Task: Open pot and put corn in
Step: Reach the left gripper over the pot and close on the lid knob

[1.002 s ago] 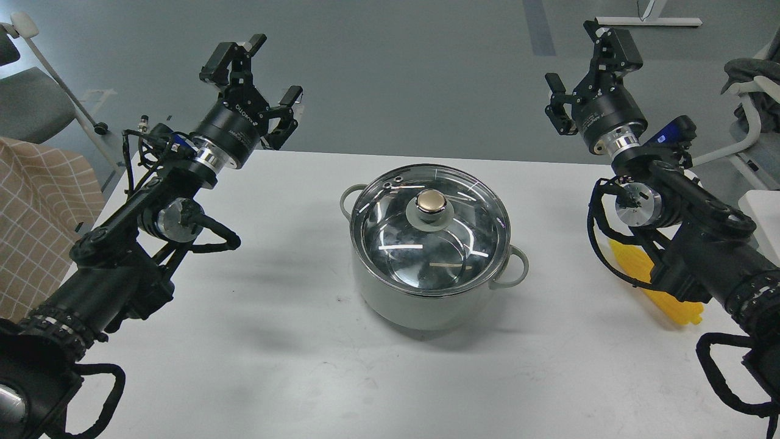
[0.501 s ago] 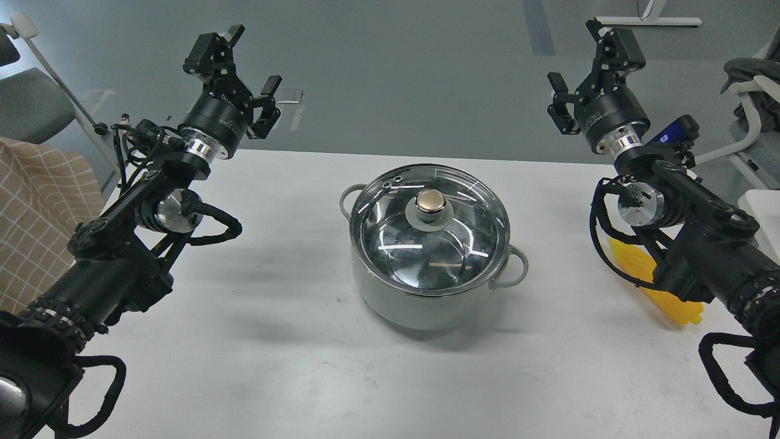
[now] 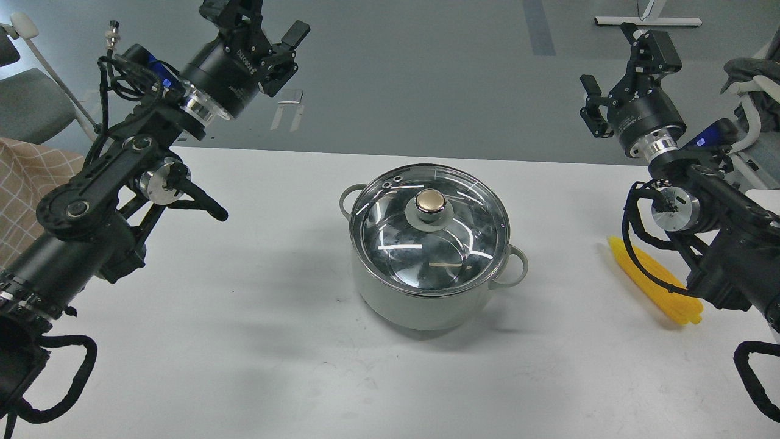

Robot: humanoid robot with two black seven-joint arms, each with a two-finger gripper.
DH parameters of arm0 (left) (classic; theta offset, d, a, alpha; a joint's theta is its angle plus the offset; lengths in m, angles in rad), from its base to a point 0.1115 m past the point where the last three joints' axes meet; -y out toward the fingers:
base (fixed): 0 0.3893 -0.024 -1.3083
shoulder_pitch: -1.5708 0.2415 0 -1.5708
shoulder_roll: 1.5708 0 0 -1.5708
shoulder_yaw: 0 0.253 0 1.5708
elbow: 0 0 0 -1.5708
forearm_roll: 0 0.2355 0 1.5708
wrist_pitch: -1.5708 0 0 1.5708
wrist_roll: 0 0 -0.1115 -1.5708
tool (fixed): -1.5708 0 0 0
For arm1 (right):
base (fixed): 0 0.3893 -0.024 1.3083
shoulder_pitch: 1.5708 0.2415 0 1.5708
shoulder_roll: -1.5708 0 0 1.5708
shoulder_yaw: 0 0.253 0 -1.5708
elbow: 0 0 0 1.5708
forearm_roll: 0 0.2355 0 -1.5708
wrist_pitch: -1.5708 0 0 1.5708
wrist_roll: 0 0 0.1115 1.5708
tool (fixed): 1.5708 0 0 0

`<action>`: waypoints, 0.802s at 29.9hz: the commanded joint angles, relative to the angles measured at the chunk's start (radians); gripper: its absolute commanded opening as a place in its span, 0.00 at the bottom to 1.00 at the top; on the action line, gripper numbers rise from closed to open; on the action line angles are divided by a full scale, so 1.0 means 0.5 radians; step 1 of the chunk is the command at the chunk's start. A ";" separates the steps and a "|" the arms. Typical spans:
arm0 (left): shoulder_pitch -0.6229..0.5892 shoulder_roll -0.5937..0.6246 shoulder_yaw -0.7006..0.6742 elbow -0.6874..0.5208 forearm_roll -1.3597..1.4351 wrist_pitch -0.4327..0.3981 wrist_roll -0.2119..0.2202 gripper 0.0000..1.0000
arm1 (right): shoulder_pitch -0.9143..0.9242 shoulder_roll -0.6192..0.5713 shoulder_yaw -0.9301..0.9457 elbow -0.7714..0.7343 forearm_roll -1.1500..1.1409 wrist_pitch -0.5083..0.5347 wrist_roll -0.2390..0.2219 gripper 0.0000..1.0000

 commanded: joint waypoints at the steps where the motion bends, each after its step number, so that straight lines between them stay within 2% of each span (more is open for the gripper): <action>1: -0.011 0.034 -0.001 -0.252 0.488 0.002 -0.005 0.98 | -0.043 -0.077 0.003 0.068 0.000 -0.006 0.000 1.00; 5: -0.011 0.040 0.005 -0.415 0.915 0.002 -0.035 0.97 | -0.059 -0.126 0.000 0.101 0.000 -0.009 0.000 1.00; 9: 0.008 0.050 0.072 -0.602 1.607 0.017 -0.158 0.97 | -0.086 -0.166 0.003 0.135 0.000 -0.009 0.000 1.00; 12: 0.008 0.086 0.185 -0.679 1.988 0.072 -0.212 0.97 | -0.089 -0.169 0.003 0.135 0.000 -0.009 0.000 1.00; 15: -0.011 0.086 0.354 -0.664 2.381 0.280 -0.212 0.97 | -0.095 -0.169 0.003 0.135 0.000 -0.015 0.000 1.00; 18: -0.035 0.077 0.477 -0.624 2.605 0.407 -0.212 0.97 | -0.102 -0.169 0.003 0.141 0.000 -0.018 0.000 1.00; 24: -0.038 -0.002 0.649 -0.486 2.711 0.487 -0.212 0.97 | -0.132 -0.175 0.006 0.141 0.000 -0.021 0.000 1.00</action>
